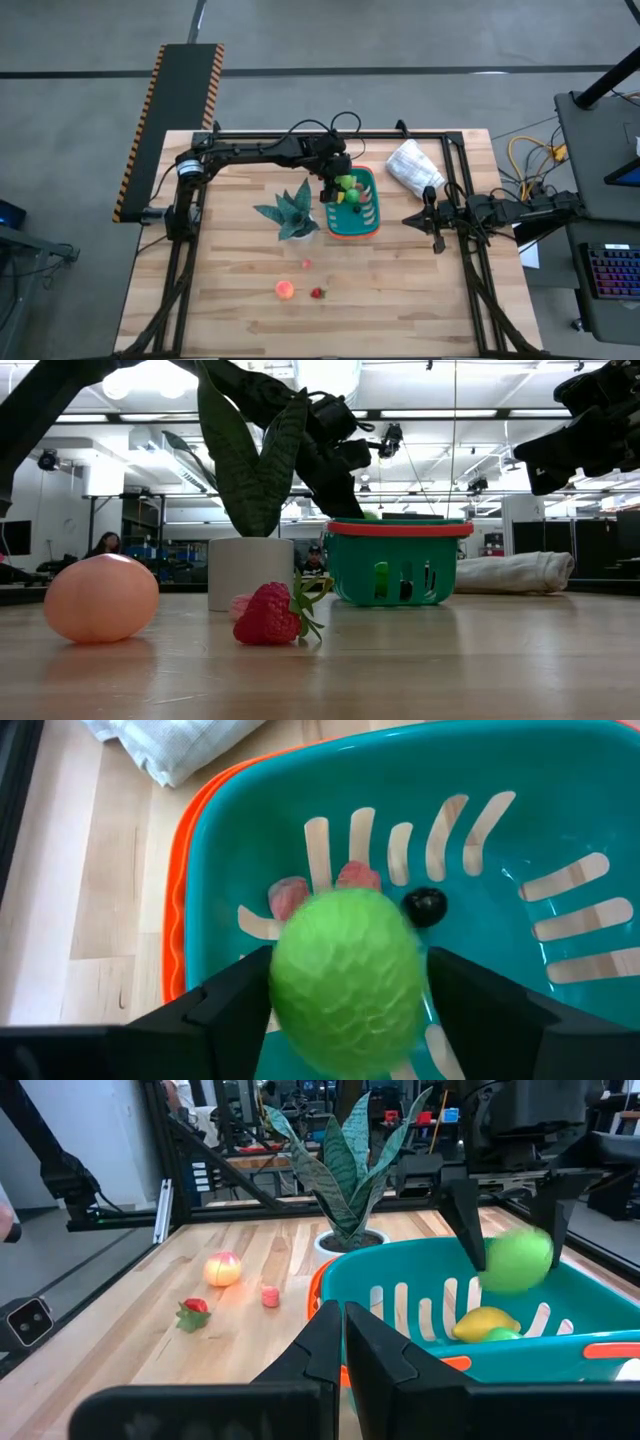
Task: Build produce basket
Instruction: Put the melon into the basket, then put the bottom peach into the basket
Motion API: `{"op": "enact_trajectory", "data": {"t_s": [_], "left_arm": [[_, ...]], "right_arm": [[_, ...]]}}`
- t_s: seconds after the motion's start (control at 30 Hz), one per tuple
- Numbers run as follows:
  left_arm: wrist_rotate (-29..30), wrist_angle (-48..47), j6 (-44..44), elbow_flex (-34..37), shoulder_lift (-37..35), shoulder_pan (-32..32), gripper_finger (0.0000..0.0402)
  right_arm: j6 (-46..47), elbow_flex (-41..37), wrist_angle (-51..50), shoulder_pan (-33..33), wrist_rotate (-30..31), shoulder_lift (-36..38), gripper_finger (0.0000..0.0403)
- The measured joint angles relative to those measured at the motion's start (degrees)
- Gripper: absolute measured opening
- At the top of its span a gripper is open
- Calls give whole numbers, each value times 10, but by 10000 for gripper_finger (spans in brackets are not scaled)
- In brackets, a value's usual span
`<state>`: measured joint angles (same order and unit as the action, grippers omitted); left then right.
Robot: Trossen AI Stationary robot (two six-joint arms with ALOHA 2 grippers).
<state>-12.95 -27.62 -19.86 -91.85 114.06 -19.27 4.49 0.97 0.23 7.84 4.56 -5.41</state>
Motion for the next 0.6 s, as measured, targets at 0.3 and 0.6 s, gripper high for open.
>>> {"op": "enact_trajectory", "data": {"t_s": [0.3,0.6], "left_arm": [[0,1,0,0,0,0,262],[-2,3,0,-26,-27,32,262]], "right_arm": [[0,0,0,0,0,0,9],[0,0,0,0,0,0,9]]}}
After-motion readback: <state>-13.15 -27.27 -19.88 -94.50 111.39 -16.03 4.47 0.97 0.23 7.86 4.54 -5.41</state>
